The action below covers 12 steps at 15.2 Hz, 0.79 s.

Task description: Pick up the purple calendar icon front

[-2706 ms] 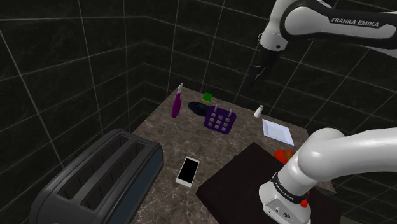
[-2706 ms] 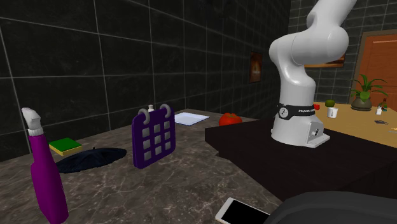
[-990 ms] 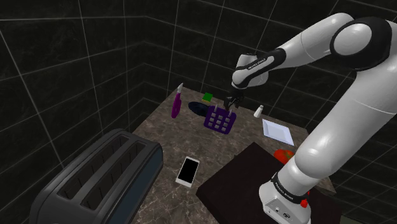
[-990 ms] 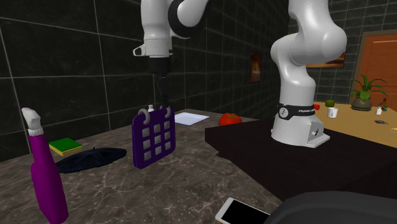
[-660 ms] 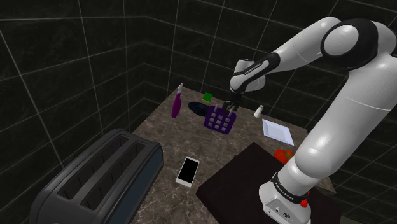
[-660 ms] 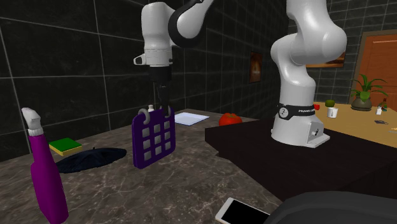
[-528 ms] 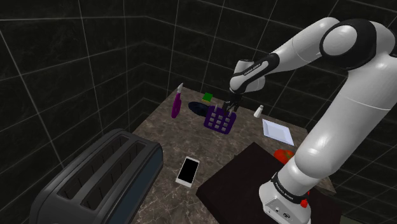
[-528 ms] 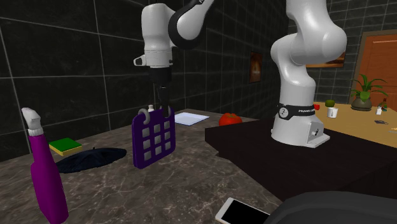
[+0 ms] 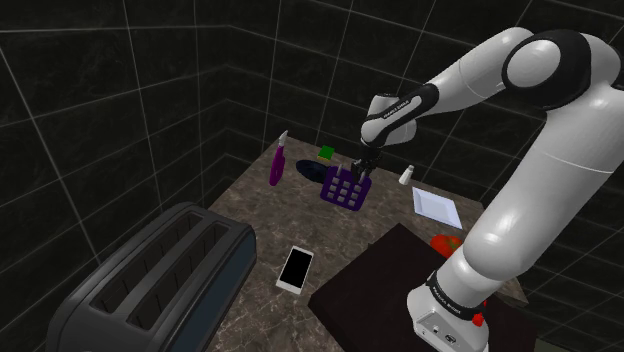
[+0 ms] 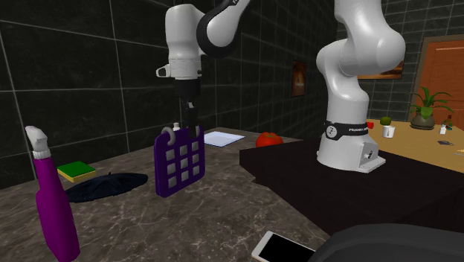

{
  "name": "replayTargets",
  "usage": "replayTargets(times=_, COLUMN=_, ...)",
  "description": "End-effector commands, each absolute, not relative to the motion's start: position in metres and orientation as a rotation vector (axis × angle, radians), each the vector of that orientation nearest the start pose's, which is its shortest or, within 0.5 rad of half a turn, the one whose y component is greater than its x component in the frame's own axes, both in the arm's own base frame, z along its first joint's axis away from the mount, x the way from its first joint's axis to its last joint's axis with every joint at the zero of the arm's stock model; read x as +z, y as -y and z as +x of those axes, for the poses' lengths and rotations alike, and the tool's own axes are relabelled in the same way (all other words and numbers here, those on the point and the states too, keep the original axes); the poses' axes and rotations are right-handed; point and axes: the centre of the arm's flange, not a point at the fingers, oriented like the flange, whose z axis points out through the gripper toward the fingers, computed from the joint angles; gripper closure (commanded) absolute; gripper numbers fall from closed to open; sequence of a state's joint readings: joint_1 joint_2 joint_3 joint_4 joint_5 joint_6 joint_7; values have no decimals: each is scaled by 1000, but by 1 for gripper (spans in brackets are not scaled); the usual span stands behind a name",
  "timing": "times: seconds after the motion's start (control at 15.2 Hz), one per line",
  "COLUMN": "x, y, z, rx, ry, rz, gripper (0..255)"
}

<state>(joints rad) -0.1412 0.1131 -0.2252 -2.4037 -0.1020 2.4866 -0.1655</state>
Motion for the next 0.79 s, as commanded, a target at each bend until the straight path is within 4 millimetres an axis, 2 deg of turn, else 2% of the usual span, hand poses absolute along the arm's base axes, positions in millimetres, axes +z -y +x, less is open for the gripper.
replayTargets(times=0.0, x=266, y=178, z=461, rx=82, ry=-191, rz=-3210, gripper=255)
replayTargets(times=0.07, x=266, y=178, z=461, rx=82, ry=-191, rz=-3210, gripper=255)
replayTargets(times=0.73, x=319, y=178, z=461, rx=82, ry=-191, rz=-3210, gripper=255)
